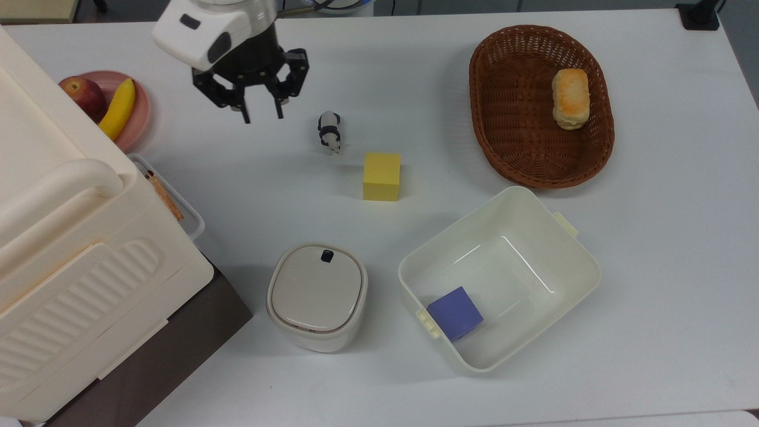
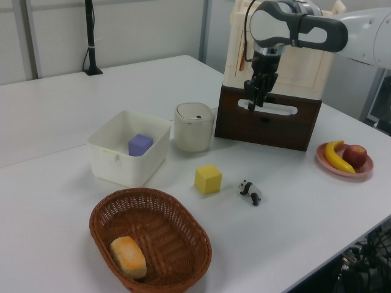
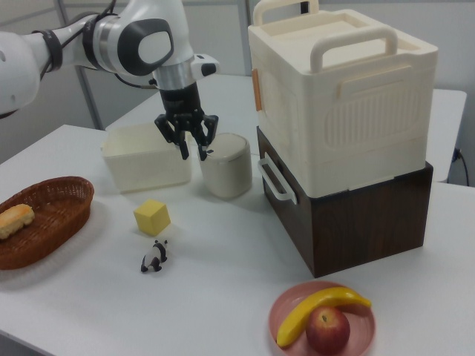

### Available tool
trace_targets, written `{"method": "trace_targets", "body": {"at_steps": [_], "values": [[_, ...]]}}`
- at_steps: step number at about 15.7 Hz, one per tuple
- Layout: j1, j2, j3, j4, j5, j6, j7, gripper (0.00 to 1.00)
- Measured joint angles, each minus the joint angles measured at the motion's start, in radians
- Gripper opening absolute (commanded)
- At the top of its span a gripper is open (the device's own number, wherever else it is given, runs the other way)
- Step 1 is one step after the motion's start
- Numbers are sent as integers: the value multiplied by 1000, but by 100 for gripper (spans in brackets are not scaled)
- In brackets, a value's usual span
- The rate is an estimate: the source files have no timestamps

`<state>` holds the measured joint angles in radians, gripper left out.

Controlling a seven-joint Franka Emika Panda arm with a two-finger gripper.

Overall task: Slide open the drawer
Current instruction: 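Move the gripper toward the dark wooden drawer unit's front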

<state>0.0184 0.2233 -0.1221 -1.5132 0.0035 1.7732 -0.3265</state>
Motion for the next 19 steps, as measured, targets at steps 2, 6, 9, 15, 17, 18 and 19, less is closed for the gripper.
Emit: {"method": "trace_targets", "body": {"at_steps": [2,6,9,15,17,18,19], "values": [[-22,0,-1,-1,-26,0,-31,52],[-60,0,-2,-2,-108,55,-93,55],[-79,1,-2,-23,-169,132,-121,55],[-83,5,-2,-137,-308,372,-127,55],[-83,4,-2,-163,-315,423,-127,55],[-82,2,-2,-174,-319,445,-127,55],[-82,-1,-2,-183,-328,461,-127,55]]}}
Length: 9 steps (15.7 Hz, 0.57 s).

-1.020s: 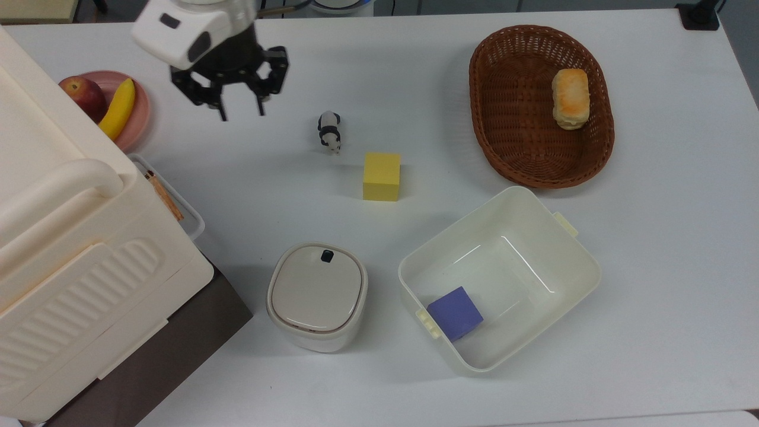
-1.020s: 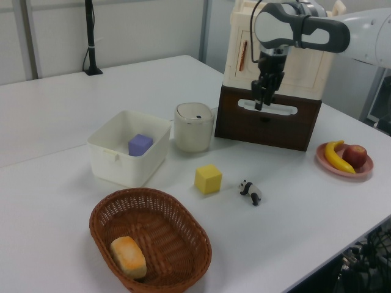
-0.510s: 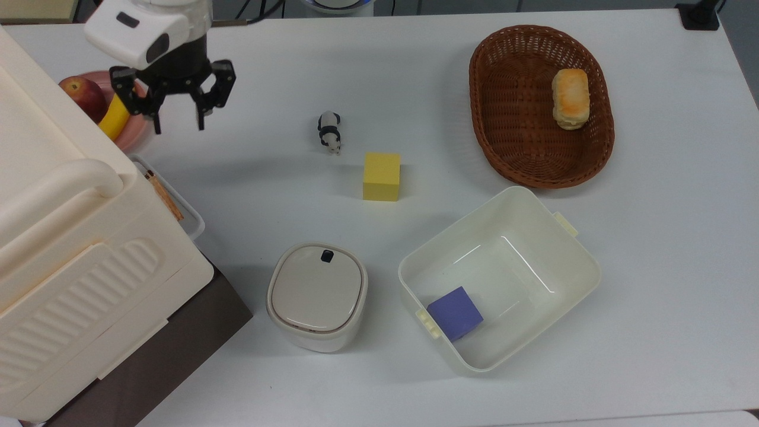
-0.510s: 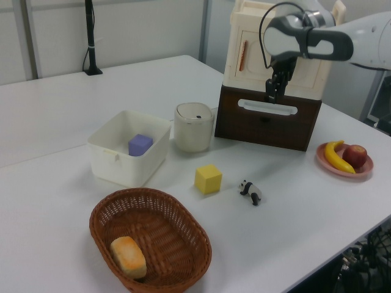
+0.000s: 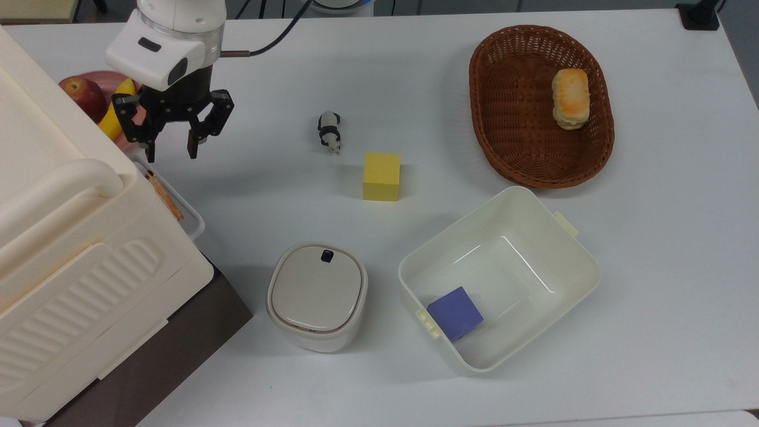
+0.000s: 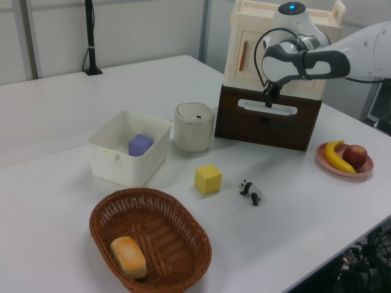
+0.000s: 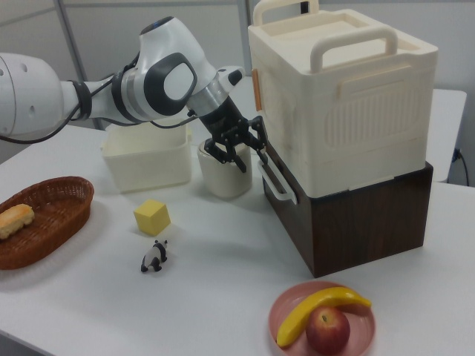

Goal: Slide open the drawer

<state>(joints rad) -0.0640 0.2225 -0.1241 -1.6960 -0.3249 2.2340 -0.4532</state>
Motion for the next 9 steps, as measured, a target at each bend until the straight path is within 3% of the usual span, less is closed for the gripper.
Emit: {"method": "trace_targets", "body": {"at_steps": [9], "values": [[2,-2,0,-61,-65,68,0,55]]}}
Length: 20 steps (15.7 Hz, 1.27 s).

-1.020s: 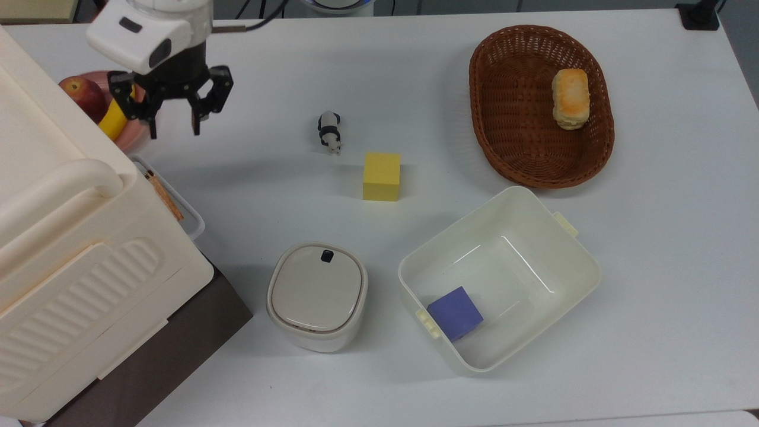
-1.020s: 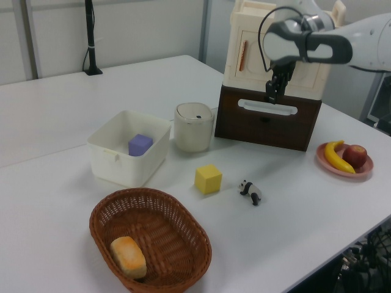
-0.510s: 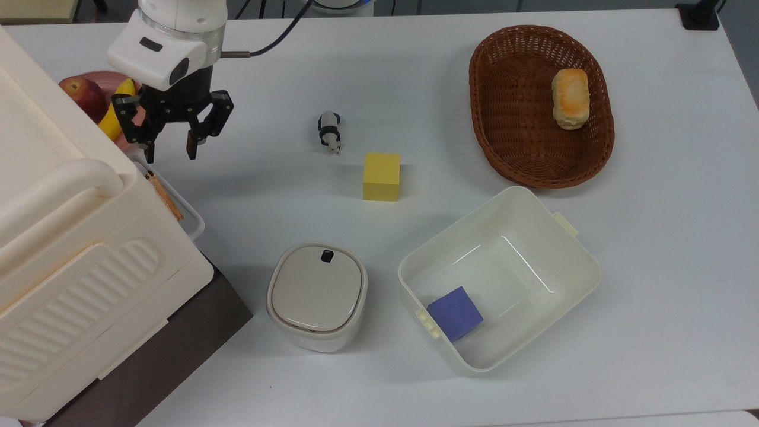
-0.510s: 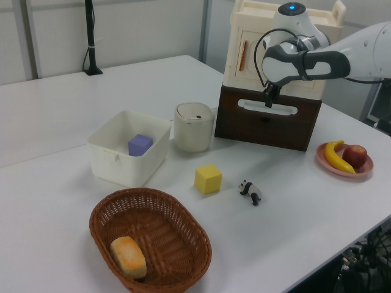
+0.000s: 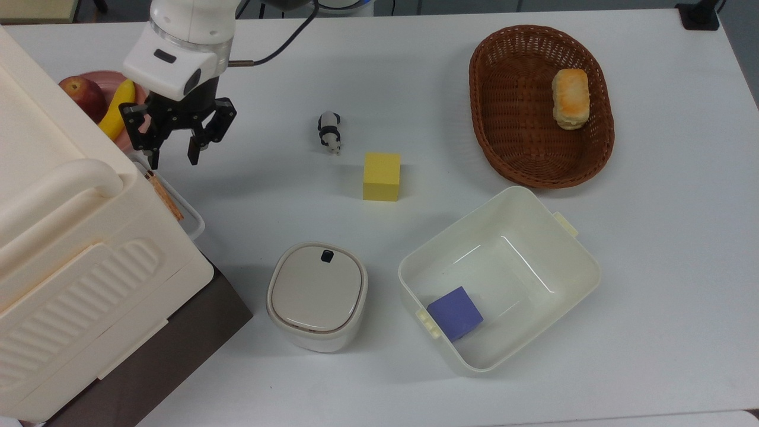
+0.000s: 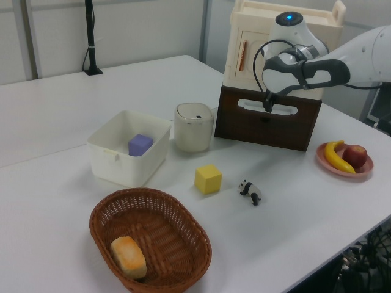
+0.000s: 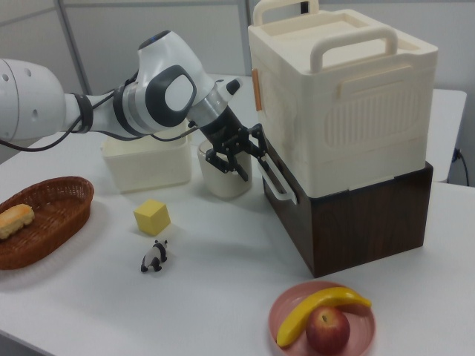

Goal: Slide open the drawer

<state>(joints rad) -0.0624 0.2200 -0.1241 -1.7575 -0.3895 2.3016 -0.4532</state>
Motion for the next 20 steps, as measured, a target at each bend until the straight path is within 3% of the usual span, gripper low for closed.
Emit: {"method": "trace_targets", "body": {"at_steps": [5,9,14,20], "values": [[1,14,0,-29,-31,55,5,55],[-10,54,0,-34,-130,123,95,53],[-8,105,1,-34,-250,187,241,38],[19,99,3,-34,-259,191,251,36]]}}
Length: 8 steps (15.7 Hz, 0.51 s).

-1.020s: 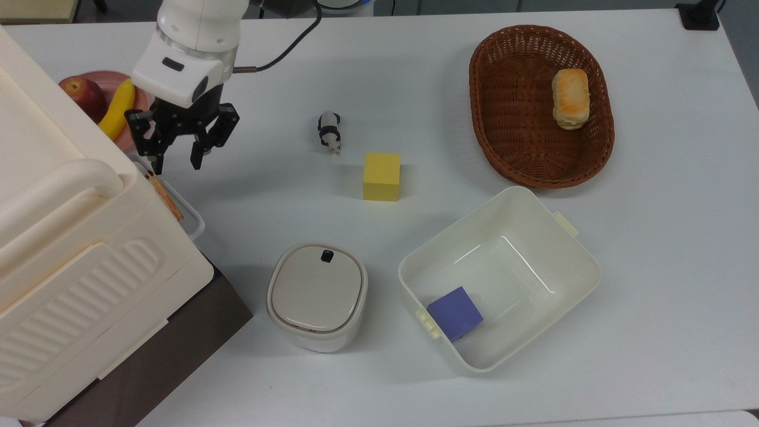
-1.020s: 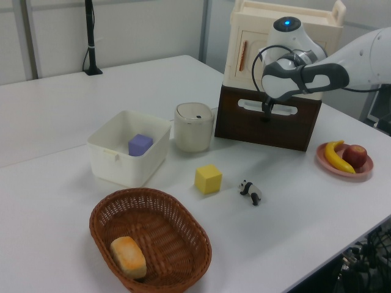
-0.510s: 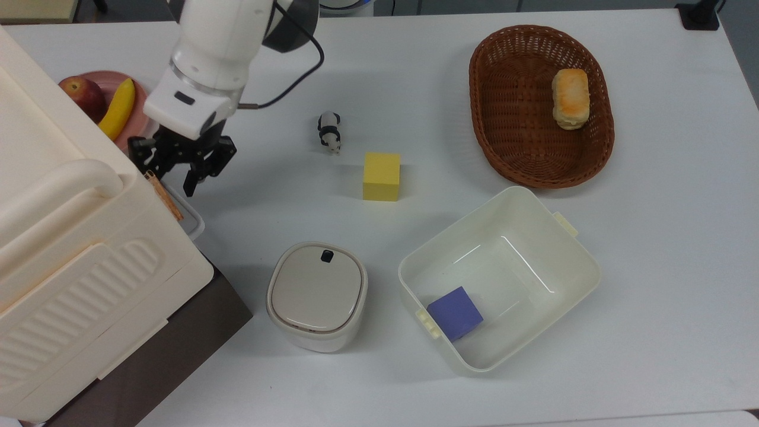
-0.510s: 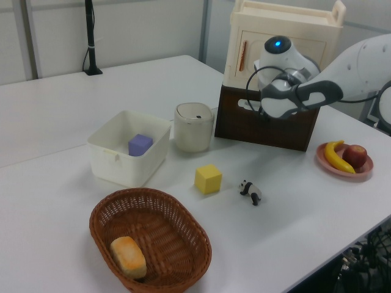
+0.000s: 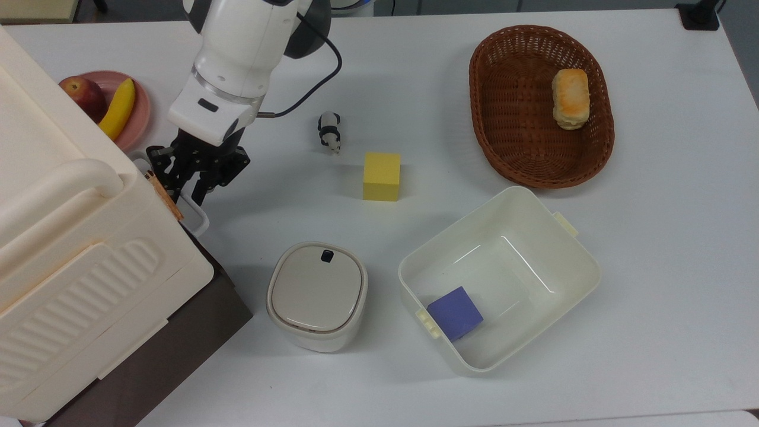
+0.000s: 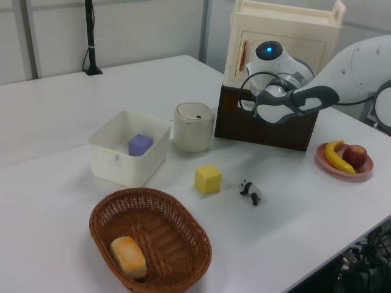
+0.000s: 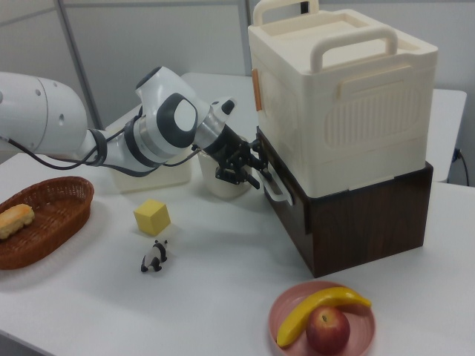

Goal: Slide open the drawer

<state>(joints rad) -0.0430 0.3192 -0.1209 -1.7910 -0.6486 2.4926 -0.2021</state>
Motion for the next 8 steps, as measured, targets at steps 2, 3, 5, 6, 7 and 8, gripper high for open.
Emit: {"method": "trace_targets", "body": {"at_steps": [2,3,5,6,7,8], "values": [[4,-12,0,-5,0,0,3,34],[6,-21,1,-11,0,0,3,33],[11,-59,3,-41,0,0,4,27],[13,-77,3,-59,0,0,4,25],[16,-97,3,-81,0,0,4,25],[19,-113,3,-100,0,0,5,25]]}}
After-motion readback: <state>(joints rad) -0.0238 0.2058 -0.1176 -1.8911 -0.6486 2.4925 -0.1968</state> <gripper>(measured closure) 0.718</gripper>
